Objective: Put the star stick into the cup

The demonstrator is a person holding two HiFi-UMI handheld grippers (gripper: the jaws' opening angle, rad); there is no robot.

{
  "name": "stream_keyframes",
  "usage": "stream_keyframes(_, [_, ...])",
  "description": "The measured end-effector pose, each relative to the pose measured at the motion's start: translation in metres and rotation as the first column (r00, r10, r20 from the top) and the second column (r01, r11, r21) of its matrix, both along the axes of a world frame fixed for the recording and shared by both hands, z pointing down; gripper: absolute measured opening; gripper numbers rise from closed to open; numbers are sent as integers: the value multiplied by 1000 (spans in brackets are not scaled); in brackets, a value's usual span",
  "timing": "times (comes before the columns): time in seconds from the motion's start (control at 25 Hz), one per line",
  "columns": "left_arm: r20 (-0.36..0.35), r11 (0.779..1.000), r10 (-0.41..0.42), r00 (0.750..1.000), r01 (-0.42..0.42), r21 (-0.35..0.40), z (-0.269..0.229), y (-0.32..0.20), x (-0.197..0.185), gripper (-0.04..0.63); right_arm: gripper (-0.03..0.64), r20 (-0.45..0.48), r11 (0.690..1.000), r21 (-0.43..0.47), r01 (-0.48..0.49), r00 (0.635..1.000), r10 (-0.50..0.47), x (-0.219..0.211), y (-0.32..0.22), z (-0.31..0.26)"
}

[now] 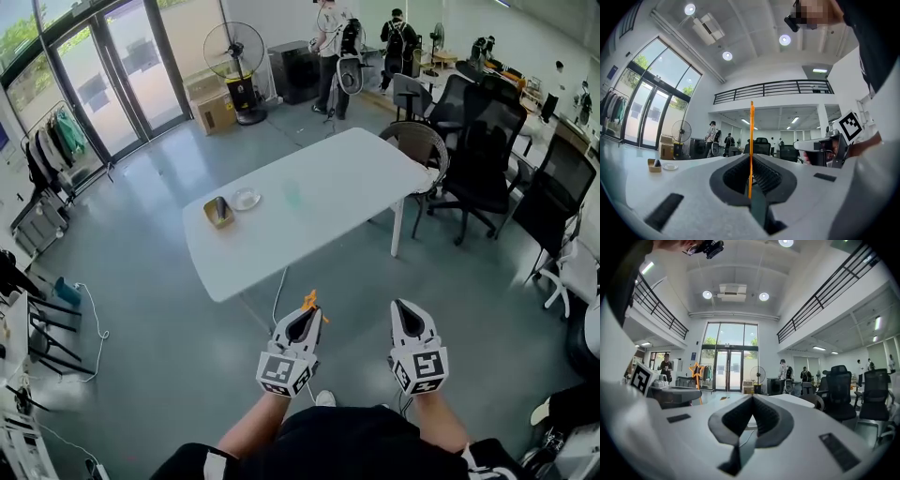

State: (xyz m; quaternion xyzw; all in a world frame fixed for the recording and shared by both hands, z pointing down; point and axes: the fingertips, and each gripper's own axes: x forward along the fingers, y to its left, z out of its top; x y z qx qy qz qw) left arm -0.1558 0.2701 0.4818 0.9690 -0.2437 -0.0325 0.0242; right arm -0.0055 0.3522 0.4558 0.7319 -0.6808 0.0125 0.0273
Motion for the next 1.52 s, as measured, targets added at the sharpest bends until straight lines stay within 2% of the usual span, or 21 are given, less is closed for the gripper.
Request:
stream_keyframes(0.32, [27,1000,17,1000,-17,16,3,-26,-23,26,5,4,1000,-18,12,1000,-12,-24,-21,2])
stream_keyframes(0.52, [25,1000,6,1000,-5,-3,9,-42,-16,26,5,1,1000,-23,17,1000,-17,-15,-41,4])
stream_keyframes(0.76, [22,1000,13,1000,-13,-2,11,-71,17,26,5,-13,999,-23,37,999,-37,20,-81,11])
stream_keyframes(0.96, [44,999,-28,999,26,32,7,-108,46,26,5,-62,998,-18,58,996,-59,56,-122,6])
stream_keyframes(1.12, [66,998,-63,996,62,18,14,-140,77,26,5,-46,996,-18,83,995,-84,86,-157,10])
stream_keyframes(1.28, [87,998,-61,994,61,-5,12,-165,108,26,5,-37,994,-27,107,993,-108,115,-191,14])
stream_keyframes(1.52, [80,995,-103,991,104,-5,4,-197,151,26,5,-51,989,-27,145,988,-146,162,-229,8])
